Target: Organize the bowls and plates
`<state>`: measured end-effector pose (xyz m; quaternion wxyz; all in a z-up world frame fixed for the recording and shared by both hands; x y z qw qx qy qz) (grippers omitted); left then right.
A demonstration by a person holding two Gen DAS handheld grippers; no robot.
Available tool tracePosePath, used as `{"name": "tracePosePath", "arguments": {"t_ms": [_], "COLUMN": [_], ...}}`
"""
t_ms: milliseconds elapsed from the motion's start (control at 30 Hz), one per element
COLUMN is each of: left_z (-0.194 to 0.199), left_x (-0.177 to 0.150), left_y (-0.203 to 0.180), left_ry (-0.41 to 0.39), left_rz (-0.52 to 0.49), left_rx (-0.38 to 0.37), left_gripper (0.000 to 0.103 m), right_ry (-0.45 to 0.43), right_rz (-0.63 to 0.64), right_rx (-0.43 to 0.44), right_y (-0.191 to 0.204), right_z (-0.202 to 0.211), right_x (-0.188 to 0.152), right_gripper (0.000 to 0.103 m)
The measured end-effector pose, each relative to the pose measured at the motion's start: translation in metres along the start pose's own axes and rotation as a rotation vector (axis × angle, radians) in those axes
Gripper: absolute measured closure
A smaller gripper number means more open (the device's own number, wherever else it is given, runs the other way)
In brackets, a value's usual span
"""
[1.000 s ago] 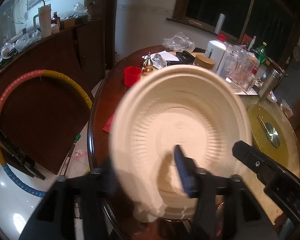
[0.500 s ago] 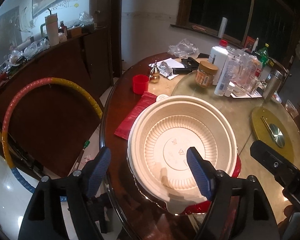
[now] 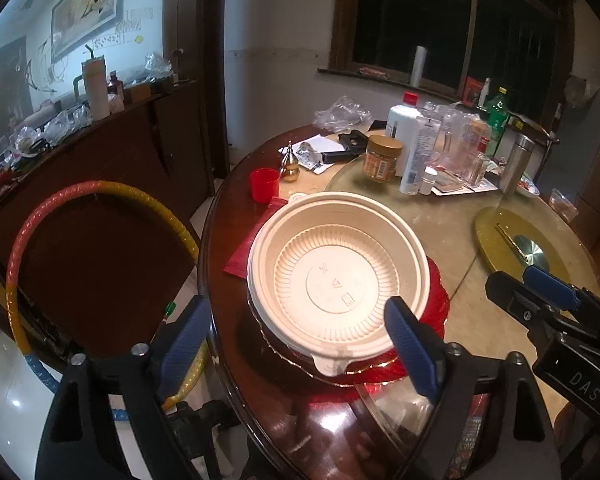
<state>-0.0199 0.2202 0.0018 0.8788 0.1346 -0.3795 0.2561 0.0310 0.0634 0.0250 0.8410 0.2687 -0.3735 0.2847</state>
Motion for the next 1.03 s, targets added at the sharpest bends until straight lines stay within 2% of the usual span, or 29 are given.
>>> {"name": "tracePosePath", "arguments": {"t_ms": [67,233,433,800,1033], "left_z": [0.002,0.007,-0.002,0.000,0.000], "left_x": [-0.002,-0.005,-0.010,-0.012,-0.012], "left_y": [0.000,-0.004,-0.005,-0.016,-0.013], "left_ry": [-0.007,-0.027,0.035,0.028,0.038], "left_rz": [-0.002,-0.020,-0.009,-0.074,-0.055], "left_rx": [0.005,-0.001,-0.019,0.025,0.021], "left_gripper": [0.006,0.005,0.000,0.000,0.000], "right_ry": [0.004,0.025,0.032,0.030,0.028], "right_rz": [0.021,0.066,0.142,0.158,0.167], "right_rx": [-0.001,0.002,-0.007,-0.010,-0.008], "right_y": [-0.002,-0.001,0.010,0.017,0.022], "right_z": [0.002,0.004,0.007,0.006,0.005], "right_x": [-0.004,-0.014,-0.024,-0.024,-0.024], "right_gripper": [0.035,0.035,0.035,0.035,0.035]}}
Point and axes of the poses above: each gripper's, at about its wrist camera, not at the fingertips, and z roughly against the way its jaws point, y to its left, x to its top, the point moved 2 cm from there along -z, roughly the way its jaws point, and after that the axes turned 8 degrees about x, right-handed, at the moved point
